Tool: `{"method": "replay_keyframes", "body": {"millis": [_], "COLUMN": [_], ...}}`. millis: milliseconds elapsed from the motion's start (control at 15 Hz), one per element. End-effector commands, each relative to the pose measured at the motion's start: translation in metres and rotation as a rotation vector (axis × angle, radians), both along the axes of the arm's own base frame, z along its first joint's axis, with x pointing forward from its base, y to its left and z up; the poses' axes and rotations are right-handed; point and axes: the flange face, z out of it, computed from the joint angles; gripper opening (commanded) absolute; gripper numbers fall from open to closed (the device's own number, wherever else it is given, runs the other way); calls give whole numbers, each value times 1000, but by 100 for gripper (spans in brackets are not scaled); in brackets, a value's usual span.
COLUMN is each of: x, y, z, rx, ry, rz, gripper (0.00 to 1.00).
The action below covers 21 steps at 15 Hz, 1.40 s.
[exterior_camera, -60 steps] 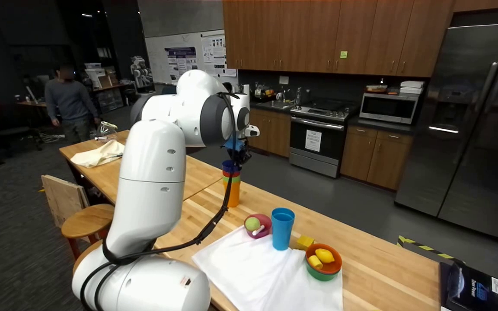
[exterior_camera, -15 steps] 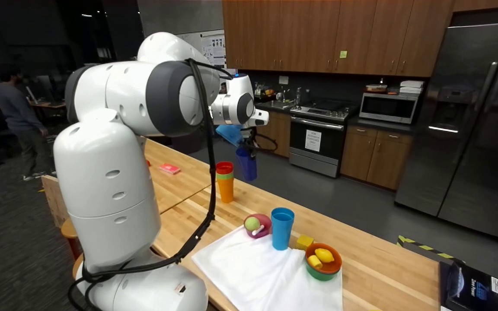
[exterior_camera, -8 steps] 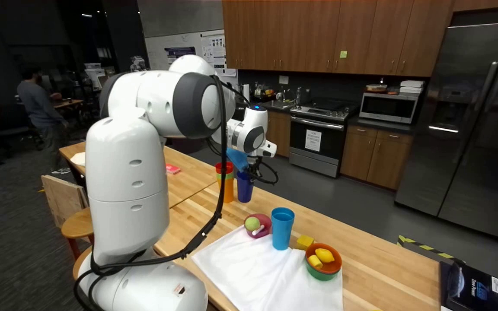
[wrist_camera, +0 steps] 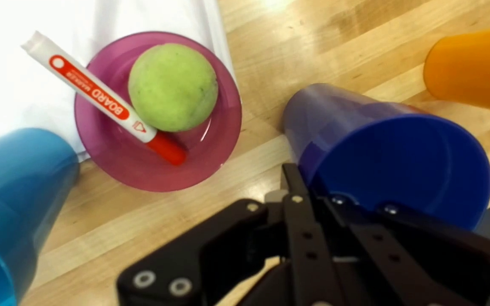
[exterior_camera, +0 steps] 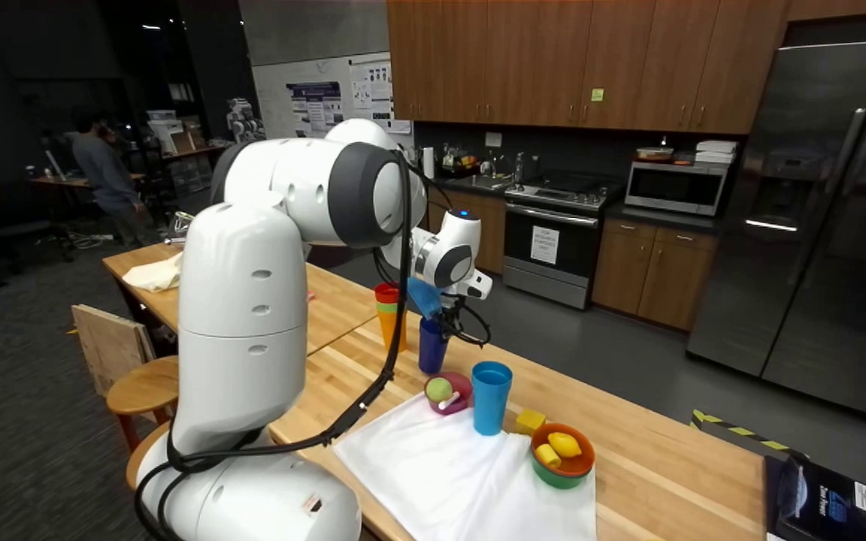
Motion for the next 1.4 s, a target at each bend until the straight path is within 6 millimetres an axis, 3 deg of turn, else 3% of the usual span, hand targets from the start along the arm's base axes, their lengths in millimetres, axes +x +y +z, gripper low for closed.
{"method": "replay_keyframes", "body": {"millis": [0, 400, 933, 1000, 1067, 1133, 1333], "x": [3, 9, 10, 9, 10, 10, 10], "y": [-16, -26, -16, -15, -15, -14, -14], "z": [13, 22, 20, 19, 15, 15, 13], "rx": [-78, -257, -225, -203, -231, -228, -229], "ry": [-41, -25, -18, -4, -16, -15, -13], "rz": [-63, -103, -86, -81, -87, -85, -85], "gripper": [1, 1, 1, 29, 29, 8, 28]}}
